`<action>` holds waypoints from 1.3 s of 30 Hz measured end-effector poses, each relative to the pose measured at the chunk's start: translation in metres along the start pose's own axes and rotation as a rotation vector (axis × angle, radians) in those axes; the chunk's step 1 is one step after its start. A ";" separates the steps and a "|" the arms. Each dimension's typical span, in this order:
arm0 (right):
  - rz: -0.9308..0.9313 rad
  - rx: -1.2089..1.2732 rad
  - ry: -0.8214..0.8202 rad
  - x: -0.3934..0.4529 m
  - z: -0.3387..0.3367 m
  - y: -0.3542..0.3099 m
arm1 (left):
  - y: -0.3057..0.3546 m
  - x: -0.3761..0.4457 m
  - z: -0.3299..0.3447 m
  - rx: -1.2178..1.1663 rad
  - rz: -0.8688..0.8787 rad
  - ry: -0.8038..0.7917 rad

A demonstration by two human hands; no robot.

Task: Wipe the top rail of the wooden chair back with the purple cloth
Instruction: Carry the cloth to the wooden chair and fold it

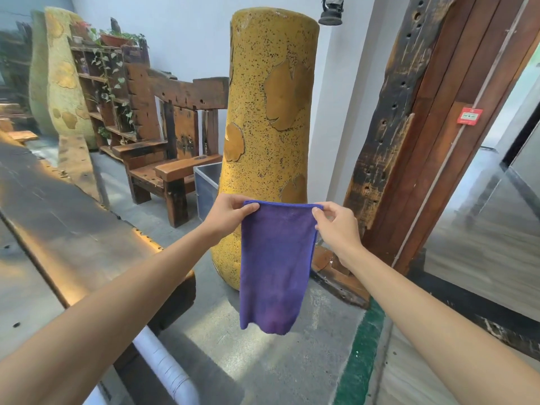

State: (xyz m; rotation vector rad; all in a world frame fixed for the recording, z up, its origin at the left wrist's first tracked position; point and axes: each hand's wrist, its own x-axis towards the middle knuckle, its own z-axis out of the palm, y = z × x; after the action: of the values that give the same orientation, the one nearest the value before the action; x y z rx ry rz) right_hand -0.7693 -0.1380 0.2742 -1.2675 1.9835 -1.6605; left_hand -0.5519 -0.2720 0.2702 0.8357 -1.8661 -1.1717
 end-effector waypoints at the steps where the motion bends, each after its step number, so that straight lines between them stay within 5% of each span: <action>1: -0.009 -0.001 -0.007 0.012 0.008 0.007 | -0.007 0.012 0.000 -0.006 -0.017 0.012; 19: 0.021 0.158 -0.246 0.244 0.158 0.067 | -0.094 0.213 -0.040 -0.030 -0.135 0.251; 39: -0.041 0.207 -0.615 0.482 0.456 0.106 | -0.254 0.412 -0.199 0.183 -0.281 0.604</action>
State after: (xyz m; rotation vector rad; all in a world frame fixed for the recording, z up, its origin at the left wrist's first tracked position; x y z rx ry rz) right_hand -0.7903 -0.8044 0.1915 -1.5105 1.3927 -1.2404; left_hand -0.5508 -0.7903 0.1990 1.4110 -1.3914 -0.7852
